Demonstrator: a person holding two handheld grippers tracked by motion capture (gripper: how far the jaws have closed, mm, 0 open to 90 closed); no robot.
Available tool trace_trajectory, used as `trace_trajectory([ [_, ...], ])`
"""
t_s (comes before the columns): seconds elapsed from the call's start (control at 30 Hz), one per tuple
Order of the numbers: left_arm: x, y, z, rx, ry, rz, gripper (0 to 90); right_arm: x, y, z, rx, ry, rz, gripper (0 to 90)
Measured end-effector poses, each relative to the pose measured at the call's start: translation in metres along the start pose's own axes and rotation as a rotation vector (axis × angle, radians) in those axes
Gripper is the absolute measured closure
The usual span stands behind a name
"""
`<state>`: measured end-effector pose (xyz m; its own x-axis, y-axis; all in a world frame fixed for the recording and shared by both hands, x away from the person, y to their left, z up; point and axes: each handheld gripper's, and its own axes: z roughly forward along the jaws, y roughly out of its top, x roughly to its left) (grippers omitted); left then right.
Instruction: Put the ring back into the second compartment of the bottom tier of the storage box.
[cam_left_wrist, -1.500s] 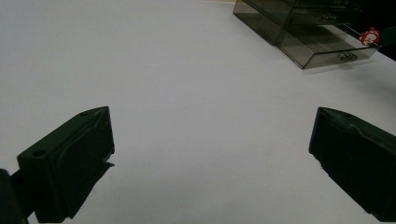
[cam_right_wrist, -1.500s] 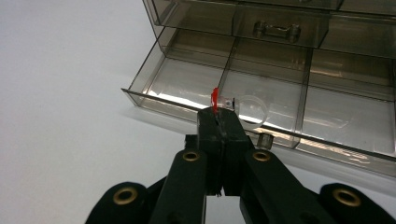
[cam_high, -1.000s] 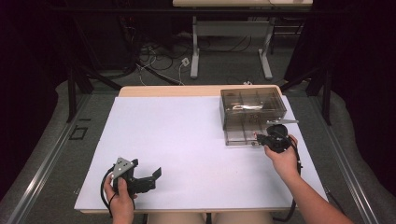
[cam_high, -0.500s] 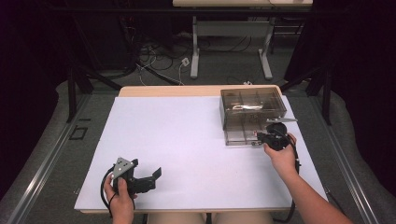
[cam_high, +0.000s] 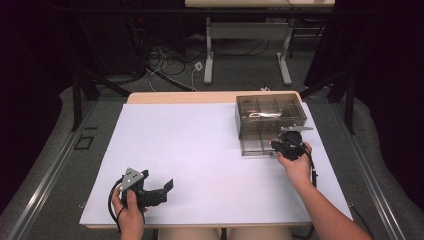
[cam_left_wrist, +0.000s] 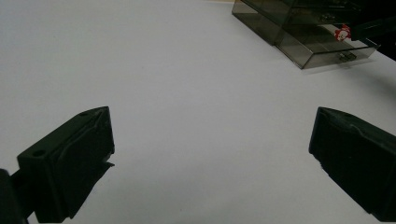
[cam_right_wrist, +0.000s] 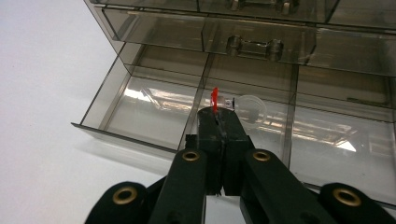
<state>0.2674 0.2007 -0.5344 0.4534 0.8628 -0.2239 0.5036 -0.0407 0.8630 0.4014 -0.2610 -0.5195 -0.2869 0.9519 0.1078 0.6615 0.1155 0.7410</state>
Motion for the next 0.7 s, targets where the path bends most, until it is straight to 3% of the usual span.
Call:
trace_trajectory([
  [0.7,0.001,0.000,-0.002,-0.005,0.003,-0.002,0.4,-0.002,-0.002,0.016,0.000,-0.027,0.023,89.2],
])
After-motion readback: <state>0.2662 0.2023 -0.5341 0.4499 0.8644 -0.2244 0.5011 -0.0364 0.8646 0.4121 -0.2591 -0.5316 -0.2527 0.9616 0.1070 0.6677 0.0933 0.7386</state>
